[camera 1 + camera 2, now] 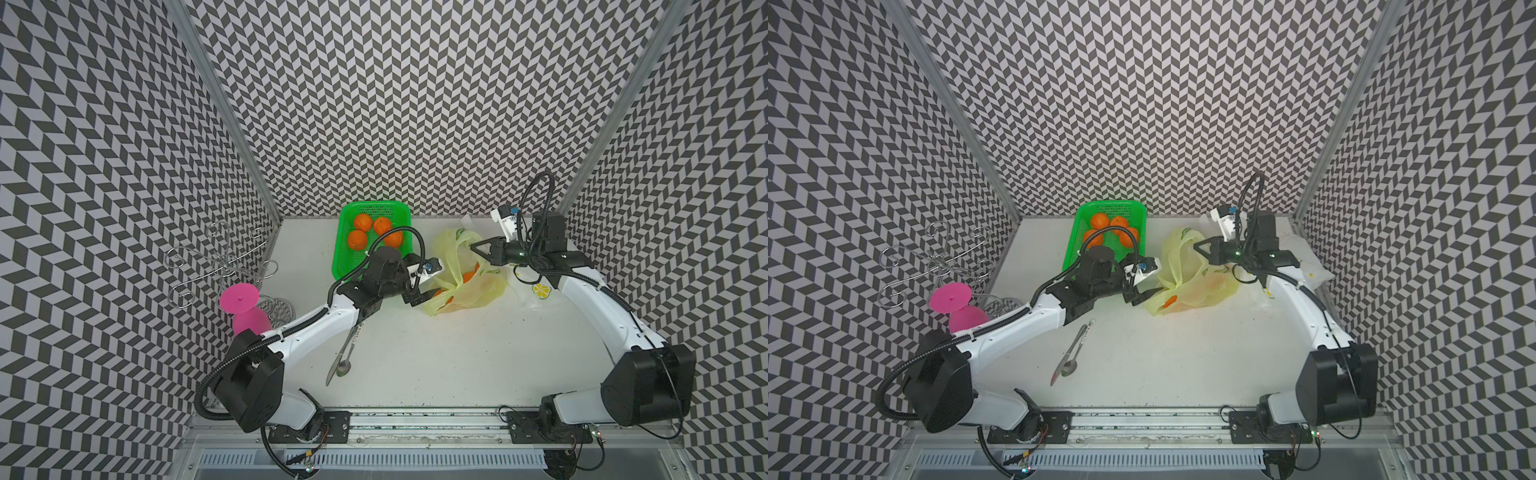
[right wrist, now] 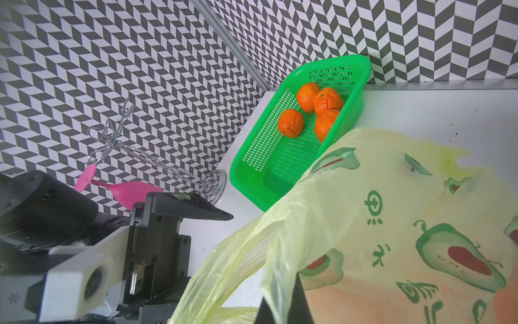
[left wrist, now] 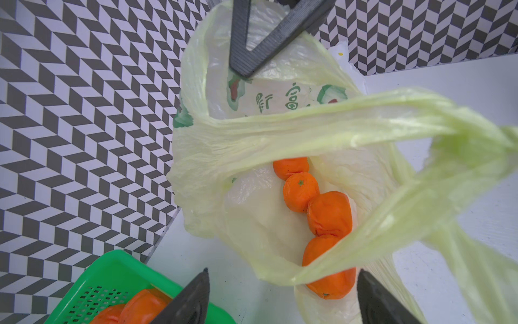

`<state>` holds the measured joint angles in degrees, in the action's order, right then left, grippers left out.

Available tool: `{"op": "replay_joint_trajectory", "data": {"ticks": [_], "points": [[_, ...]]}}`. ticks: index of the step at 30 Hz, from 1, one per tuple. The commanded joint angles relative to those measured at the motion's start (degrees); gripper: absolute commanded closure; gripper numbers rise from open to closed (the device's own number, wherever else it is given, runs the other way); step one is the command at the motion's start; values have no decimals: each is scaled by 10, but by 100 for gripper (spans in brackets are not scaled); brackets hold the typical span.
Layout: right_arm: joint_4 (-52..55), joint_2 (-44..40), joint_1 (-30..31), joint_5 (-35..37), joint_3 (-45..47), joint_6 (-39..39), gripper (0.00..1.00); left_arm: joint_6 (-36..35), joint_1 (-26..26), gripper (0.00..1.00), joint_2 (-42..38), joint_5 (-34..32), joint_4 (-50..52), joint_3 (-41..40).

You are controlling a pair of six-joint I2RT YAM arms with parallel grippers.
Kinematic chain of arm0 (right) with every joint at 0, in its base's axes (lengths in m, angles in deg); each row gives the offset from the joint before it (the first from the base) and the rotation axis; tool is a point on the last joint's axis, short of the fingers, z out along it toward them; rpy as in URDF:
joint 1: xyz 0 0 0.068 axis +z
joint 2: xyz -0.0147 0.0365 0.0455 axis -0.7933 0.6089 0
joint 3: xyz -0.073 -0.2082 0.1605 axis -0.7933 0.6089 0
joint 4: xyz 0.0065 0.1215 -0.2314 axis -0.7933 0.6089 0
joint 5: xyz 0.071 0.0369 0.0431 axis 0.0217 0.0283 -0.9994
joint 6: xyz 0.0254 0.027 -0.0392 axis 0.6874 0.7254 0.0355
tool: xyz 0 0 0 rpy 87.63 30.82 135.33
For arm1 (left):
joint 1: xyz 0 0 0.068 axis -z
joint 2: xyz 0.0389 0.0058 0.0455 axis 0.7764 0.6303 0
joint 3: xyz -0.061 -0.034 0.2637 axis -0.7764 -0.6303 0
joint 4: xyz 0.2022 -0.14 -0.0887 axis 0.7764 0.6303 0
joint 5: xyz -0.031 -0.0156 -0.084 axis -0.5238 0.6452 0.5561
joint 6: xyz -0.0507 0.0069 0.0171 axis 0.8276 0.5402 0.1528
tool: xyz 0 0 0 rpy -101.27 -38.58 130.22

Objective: Place the oranges into plastic bags & tie knots
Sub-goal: Place the orange in the plastic bag, then adjust the plastic bag at the center of the board.

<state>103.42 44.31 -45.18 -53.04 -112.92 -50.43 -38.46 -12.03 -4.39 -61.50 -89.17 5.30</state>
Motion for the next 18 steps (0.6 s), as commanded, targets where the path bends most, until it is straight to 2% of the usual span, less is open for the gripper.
{"op": "replay_joint_trajectory", "data": {"ticks": [1,6,10,13,18], "points": [[-17,0,-1,-10,-14,-10,100,-49,17,16,10,4,6,30],[-17,7,-1,-14,-15,-7,100,-70,49,16,4,-25,-16,21],[-19,10,0,-15,-14,-7,100,-84,74,20,6,-62,-37,20],[-18,13,-1,-14,-15,-6,100,-95,87,28,25,-75,-33,34],[-14,15,0,-11,-20,-10,100,-95,99,52,78,-65,-9,75]]}}
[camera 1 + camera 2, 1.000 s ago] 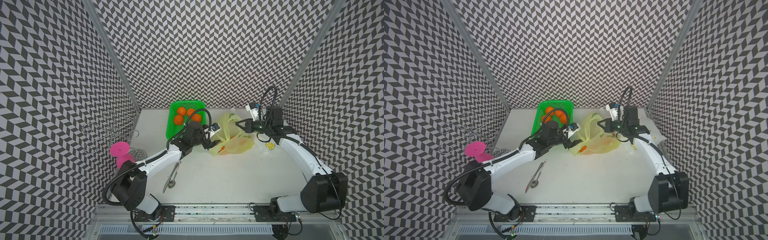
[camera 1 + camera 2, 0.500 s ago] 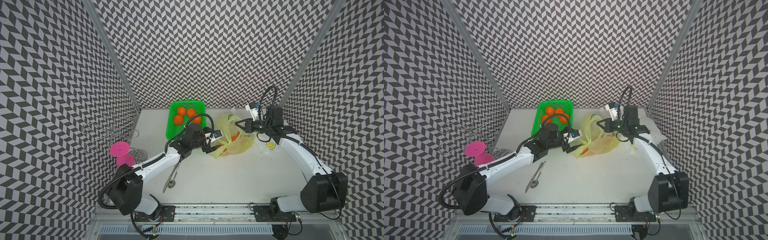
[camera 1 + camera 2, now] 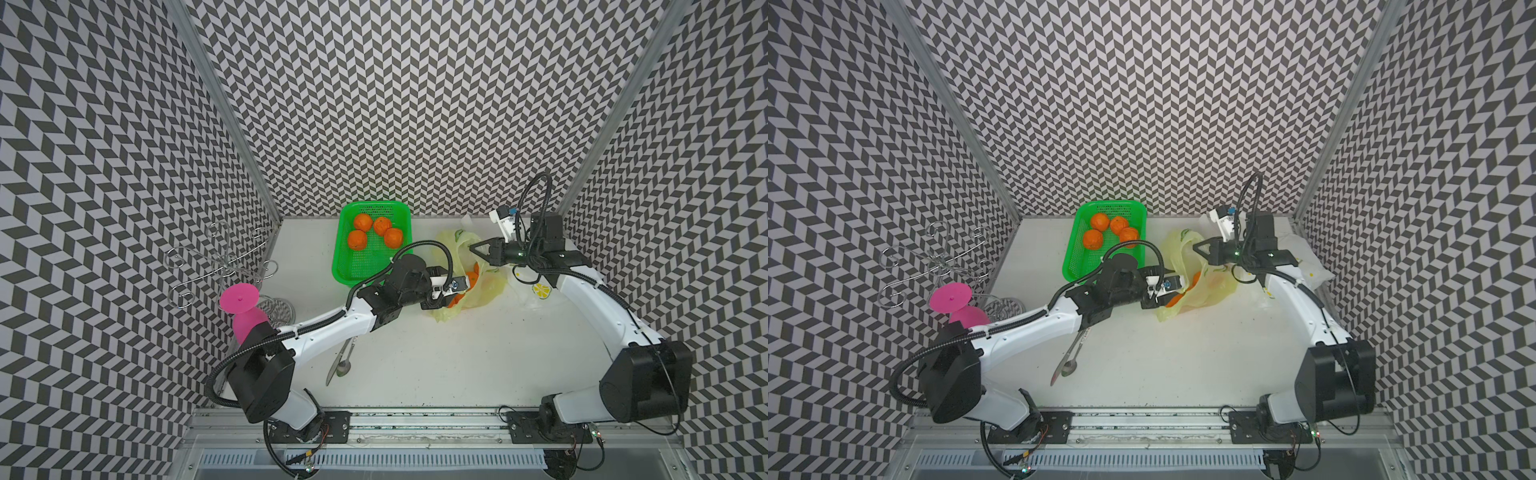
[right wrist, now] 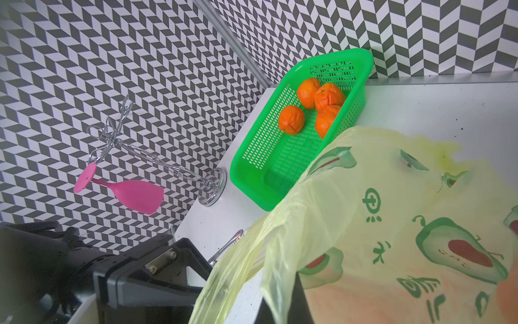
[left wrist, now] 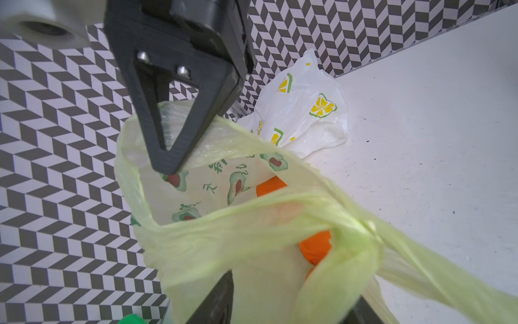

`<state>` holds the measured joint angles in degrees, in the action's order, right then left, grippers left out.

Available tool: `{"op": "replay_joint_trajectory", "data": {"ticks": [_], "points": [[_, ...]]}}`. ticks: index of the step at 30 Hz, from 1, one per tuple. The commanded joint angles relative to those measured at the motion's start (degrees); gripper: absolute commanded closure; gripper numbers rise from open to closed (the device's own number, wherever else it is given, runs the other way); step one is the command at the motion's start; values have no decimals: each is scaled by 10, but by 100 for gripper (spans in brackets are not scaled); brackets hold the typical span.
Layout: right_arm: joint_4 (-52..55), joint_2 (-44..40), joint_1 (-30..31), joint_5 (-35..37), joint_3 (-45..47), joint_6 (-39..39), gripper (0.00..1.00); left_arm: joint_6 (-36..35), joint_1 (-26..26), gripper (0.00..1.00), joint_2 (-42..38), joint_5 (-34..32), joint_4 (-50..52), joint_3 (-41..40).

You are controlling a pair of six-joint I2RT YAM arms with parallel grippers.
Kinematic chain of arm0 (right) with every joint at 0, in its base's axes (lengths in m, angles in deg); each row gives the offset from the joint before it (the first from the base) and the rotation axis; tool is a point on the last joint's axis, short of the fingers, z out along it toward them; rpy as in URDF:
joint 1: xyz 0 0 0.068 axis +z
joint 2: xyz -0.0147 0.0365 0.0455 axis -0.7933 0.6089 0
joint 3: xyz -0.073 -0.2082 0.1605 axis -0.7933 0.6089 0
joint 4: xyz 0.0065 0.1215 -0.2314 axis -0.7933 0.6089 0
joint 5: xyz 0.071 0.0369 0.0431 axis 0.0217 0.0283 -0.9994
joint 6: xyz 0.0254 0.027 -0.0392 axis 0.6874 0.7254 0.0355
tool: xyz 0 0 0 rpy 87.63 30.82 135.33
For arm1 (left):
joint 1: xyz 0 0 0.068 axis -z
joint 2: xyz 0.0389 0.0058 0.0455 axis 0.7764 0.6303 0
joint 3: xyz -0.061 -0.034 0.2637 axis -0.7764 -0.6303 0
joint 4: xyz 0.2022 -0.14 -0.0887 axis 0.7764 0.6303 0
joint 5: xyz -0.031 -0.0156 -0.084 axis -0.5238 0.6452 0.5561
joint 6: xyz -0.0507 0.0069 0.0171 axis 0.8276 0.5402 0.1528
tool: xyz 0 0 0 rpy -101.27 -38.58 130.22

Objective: Place the oranges into plastic bags & tie knots
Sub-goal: Adjust the plastic bag at the center of the board.

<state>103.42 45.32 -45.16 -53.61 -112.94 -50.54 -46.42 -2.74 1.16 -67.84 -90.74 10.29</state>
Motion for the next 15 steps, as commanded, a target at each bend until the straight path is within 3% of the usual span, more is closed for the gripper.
{"op": "replay_joint_trajectory", "data": {"ticks": [1,4,7,11,14,15], "points": [[-12,6,0,-4,-22,-11,100,-9,6,57,31,0,12,34],[24,19,-1,37,-53,-35,97,26,3,74,37,13,23,48],[77,28,-1,83,-103,-82,84,86,-16,93,13,41,34,55],[113,-1,-2,113,-118,-159,59,193,-86,99,-25,164,37,39],[113,-49,-1,99,-86,-235,44,229,-124,100,-32,236,41,26],[112,-66,-1,89,-73,-260,33,236,-132,100,-29,249,45,26]]}}
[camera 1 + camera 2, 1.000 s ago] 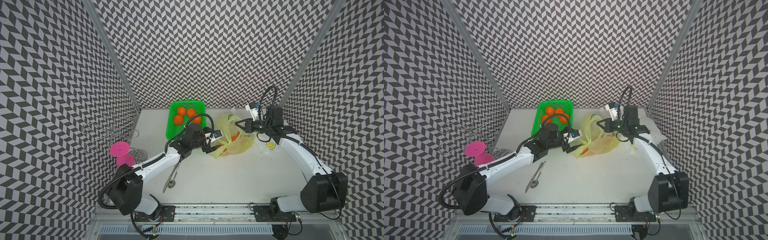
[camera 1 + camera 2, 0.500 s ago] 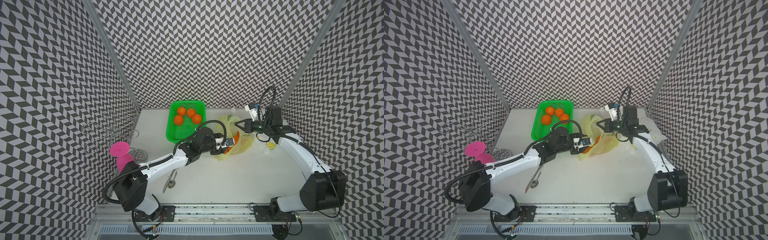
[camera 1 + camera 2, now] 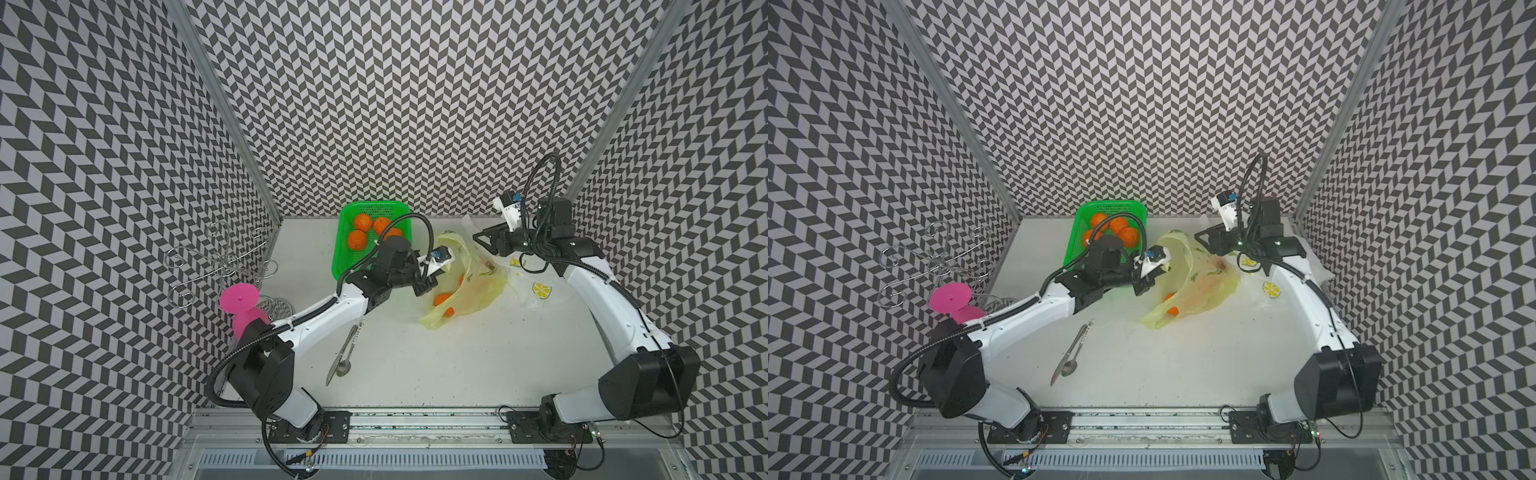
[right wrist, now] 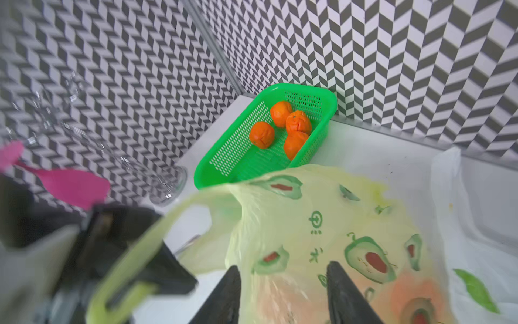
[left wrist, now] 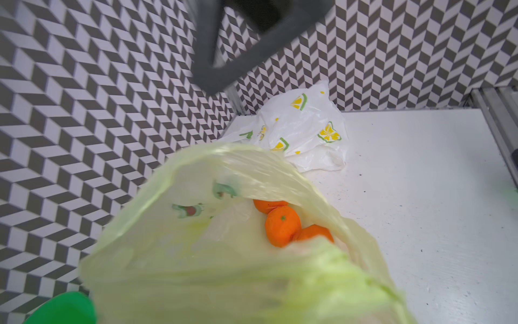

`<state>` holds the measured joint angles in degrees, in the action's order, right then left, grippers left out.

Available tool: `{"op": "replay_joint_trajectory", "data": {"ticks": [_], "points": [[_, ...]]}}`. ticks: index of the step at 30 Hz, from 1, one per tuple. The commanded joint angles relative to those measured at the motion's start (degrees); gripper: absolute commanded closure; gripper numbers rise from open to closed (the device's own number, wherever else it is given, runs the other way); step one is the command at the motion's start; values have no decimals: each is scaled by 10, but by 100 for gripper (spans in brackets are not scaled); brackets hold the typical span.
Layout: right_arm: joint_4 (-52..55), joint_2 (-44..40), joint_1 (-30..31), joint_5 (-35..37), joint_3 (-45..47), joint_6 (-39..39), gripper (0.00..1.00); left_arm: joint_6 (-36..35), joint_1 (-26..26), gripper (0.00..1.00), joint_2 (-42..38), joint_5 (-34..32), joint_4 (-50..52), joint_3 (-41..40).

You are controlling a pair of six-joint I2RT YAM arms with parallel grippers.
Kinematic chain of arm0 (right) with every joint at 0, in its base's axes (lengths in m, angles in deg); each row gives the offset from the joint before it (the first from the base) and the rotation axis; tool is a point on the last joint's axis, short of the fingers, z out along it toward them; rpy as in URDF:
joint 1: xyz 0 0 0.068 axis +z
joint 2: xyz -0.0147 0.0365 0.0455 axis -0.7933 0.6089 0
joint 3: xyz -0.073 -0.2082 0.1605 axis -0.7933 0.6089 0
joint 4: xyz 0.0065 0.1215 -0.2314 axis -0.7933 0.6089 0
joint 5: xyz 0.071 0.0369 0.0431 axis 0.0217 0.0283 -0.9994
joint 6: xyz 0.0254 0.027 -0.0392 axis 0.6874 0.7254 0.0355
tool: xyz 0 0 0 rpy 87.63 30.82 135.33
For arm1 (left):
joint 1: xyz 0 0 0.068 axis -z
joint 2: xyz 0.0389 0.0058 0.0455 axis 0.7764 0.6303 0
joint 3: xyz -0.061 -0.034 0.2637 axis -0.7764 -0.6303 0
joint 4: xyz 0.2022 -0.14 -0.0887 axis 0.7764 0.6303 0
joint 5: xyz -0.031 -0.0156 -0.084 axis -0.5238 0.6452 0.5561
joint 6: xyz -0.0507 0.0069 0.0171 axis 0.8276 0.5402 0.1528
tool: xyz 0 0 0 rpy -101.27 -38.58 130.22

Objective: Place the oranges into plastic bags & tie knots
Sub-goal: Adjust the plastic bag at the center of the board.

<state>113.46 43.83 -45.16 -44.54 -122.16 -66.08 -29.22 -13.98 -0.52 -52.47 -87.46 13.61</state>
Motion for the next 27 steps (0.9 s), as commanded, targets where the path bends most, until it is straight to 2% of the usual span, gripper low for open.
{"op": "replay_joint_trajectory", "data": {"ticks": [1,2,6,10,13,19,25,27], "points": [[11,-71,2,-11,35,-133,25,71,-27,100,-10,112,19,-6],[14,-90,7,-18,49,-159,19,79,-33,100,-7,128,24,-6],[70,-148,69,-39,94,-318,8,108,-56,100,-8,174,19,-12],[71,-191,214,17,170,-401,4,119,-68,100,-7,185,14,-14],[64,-177,328,75,205,-420,3,123,-76,100,-1,191,18,-12],[24,-127,468,184,265,-436,3,120,-83,100,1,191,25,-5],[-29,-58,505,271,289,-457,4,115,-84,100,-1,189,27,-5],[-62,-43,511,306,297,-452,8,114,-83,100,0,190,28,-5]]}}
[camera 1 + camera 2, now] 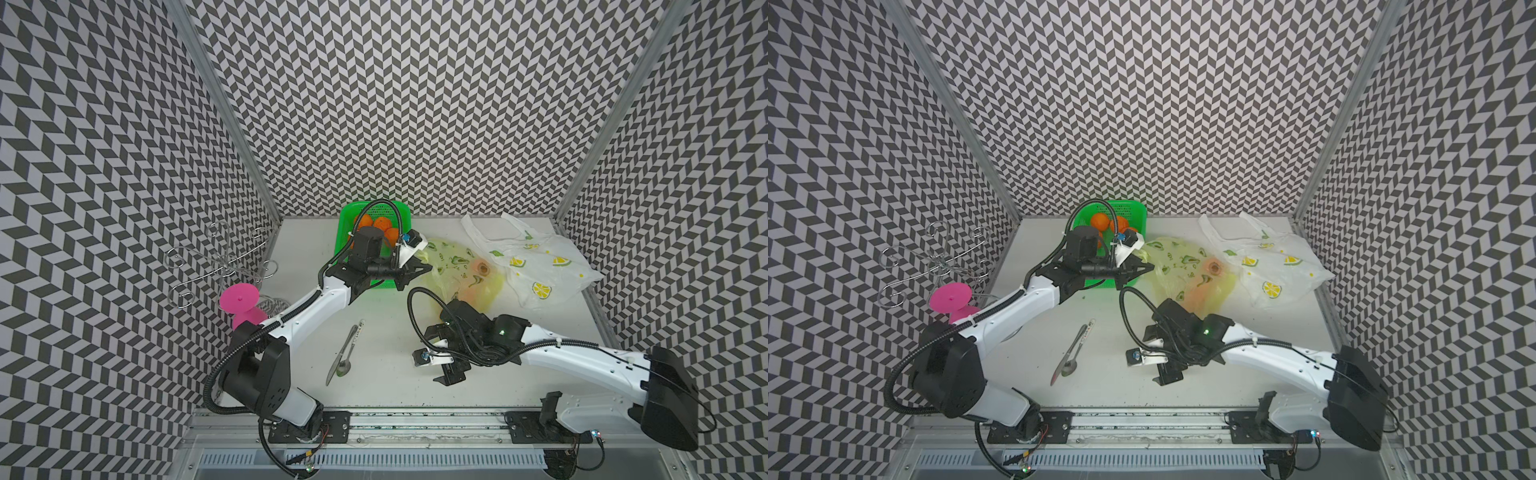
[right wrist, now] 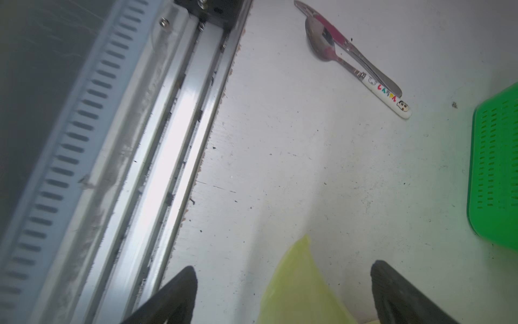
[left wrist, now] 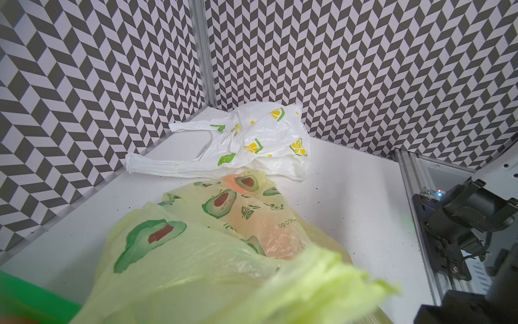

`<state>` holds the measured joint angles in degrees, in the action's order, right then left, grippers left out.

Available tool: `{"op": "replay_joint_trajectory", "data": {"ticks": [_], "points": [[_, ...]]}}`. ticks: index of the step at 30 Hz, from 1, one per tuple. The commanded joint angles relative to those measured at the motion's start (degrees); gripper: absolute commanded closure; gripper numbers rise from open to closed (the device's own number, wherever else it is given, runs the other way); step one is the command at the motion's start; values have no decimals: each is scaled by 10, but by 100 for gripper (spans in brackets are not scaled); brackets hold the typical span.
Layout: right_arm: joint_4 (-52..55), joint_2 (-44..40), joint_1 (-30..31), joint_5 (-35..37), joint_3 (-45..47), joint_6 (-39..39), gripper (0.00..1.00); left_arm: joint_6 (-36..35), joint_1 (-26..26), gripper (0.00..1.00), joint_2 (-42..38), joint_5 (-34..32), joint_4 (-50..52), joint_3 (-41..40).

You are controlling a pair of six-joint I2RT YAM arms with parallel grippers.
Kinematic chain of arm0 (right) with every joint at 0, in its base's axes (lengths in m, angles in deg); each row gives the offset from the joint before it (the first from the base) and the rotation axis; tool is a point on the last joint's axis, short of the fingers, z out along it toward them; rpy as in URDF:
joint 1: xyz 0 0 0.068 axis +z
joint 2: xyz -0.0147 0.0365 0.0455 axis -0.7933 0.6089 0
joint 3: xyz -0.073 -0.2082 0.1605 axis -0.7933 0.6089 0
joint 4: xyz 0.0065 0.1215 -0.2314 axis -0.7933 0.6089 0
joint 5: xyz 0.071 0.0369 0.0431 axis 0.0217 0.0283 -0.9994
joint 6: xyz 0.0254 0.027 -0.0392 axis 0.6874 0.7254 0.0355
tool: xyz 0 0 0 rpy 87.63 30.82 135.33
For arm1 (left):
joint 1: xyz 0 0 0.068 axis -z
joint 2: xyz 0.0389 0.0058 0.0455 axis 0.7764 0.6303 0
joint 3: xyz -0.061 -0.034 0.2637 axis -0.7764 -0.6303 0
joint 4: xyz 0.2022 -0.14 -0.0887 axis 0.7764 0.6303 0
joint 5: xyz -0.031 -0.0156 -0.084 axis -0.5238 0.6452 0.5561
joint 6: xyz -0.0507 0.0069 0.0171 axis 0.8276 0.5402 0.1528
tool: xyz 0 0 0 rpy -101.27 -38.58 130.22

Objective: Place the oranges into plastic bags & tie knots
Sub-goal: Adjust the plastic bag at the center of the board.

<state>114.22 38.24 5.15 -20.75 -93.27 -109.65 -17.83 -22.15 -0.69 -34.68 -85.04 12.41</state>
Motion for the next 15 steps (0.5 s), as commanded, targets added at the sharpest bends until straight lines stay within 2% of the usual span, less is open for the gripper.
{"op": "replay_joint_trajectory", "data": {"ticks": [1,2,4,7,8,11,15], "points": [[-79,19,10,87,8,-11,13,0,-2,100,1,14,5,7],[-84,24,13,106,6,-7,20,0,-2,100,0,16,6,7],[-93,26,15,137,1,-7,45,-3,-3,100,-3,18,7,6],[-92,-3,14,140,-6,1,74,-4,-5,100,-10,25,7,5],[-87,-15,14,133,-14,12,81,-5,-8,100,-12,28,8,5],[-46,-63,-10,80,-64,32,95,-11,-22,100,-30,42,16,6],[10,-114,-150,-98,-167,70,99,-14,-54,100,-64,78,33,17]]}}
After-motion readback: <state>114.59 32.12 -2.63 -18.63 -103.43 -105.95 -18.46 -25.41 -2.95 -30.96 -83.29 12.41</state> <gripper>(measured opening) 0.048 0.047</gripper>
